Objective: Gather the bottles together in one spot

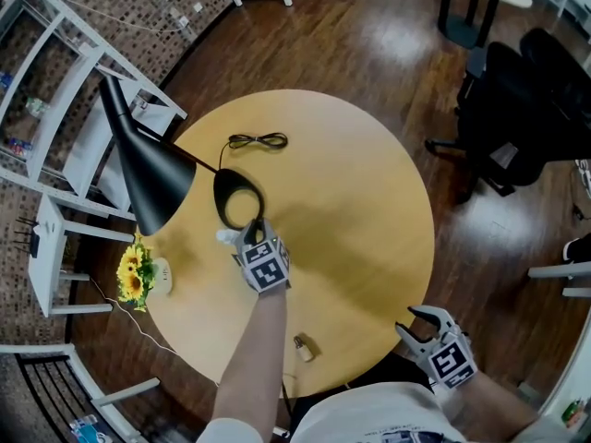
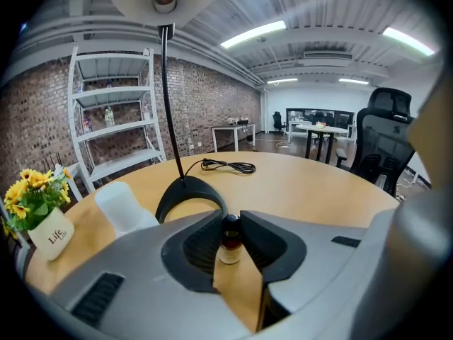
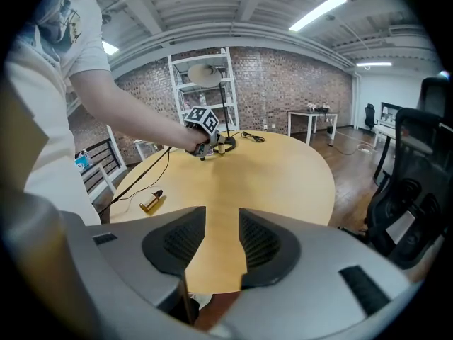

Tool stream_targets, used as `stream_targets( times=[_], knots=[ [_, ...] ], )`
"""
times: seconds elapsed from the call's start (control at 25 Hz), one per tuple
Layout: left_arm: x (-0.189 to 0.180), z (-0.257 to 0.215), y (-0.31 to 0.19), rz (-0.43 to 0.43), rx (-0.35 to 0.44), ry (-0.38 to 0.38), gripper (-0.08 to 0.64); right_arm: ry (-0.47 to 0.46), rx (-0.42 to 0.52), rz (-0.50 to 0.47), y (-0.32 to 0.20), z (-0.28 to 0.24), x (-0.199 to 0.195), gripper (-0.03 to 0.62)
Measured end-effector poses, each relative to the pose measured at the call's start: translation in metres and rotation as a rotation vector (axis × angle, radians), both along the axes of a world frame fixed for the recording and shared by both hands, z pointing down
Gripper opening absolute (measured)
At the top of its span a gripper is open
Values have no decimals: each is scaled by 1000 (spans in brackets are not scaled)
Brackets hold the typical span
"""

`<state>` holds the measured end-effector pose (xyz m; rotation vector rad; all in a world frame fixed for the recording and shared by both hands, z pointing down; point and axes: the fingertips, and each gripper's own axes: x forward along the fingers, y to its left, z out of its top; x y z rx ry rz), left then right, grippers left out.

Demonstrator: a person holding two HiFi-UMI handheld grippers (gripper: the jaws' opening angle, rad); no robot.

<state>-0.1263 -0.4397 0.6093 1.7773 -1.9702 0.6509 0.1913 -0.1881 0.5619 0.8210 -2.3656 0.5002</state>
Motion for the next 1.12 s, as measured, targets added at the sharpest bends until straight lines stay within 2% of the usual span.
stream_targets(
  times=[0.24,0.48,0.72,0.92,1.12],
  knots=[
    [-8,9,0,-30,-10,4,83,-3,-1,-4,0,0,-2,169],
    [-8,7,4,-7,-10,3,86,-6,-4,-19,4,3,-11,169],
    [-4,-4,3,29,18,-39,112,-16,-17,-23,3,2,-16,169],
    [0,-29,15,43,78,-40,112,-20,27,-56,1,-1,-25,169],
    [8,-77,51,63,171,37,114,-47,67,-78,-6,-16,-56,169]
  ],
)
